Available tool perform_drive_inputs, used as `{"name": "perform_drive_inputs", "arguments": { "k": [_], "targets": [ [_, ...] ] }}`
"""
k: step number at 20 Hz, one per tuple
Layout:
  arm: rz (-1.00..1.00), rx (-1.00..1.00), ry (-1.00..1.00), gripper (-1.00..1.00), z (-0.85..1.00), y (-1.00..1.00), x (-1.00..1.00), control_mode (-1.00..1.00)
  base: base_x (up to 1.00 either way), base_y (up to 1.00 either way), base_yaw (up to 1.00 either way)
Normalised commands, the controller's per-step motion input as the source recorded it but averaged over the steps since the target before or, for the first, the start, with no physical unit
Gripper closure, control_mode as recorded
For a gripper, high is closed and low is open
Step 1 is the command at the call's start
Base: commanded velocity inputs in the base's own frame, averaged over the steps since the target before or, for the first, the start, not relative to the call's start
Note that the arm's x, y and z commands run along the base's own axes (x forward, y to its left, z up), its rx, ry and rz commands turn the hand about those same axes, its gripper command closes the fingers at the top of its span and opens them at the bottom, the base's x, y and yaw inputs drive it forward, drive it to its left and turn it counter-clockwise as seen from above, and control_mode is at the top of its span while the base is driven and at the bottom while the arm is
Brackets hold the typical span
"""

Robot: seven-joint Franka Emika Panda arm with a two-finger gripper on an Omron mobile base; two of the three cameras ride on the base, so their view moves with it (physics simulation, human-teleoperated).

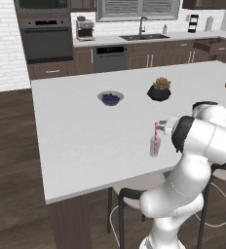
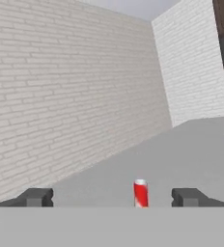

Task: Take a straw from the drawer in front and place it inside the glass cup on the dining counter.

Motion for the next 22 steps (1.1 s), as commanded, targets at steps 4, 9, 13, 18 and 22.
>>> {"name": "perform_drive_inputs", "arguments": {
  "k": [4,9,13,18,22],
  "targets": [
    [-0.11,-0.02,-0.06,-1.0,0.86,-0.09,-0.42,-1.0,0.0,0.0,0.0],
    [-0.14,-0.1,-0.02,-1.0,0.85,-0.04,-0.54,-1.0,0.0,0.0,0.0],
    [-0.13,-0.17,0.0,-1.0,0.73,0.0,-0.49,-1.0,0.0,0.0,0.0],
    [-0.12,-0.28,0.0,-1.0,0.46,0.01,-0.55,-1.0,0.0,0.0,0.0],
    [-0.11,-0.35,0.09,-1.0,0.2,0.25,-0.51,-1.0,0.0,0.0,0.0]
  ]
}}
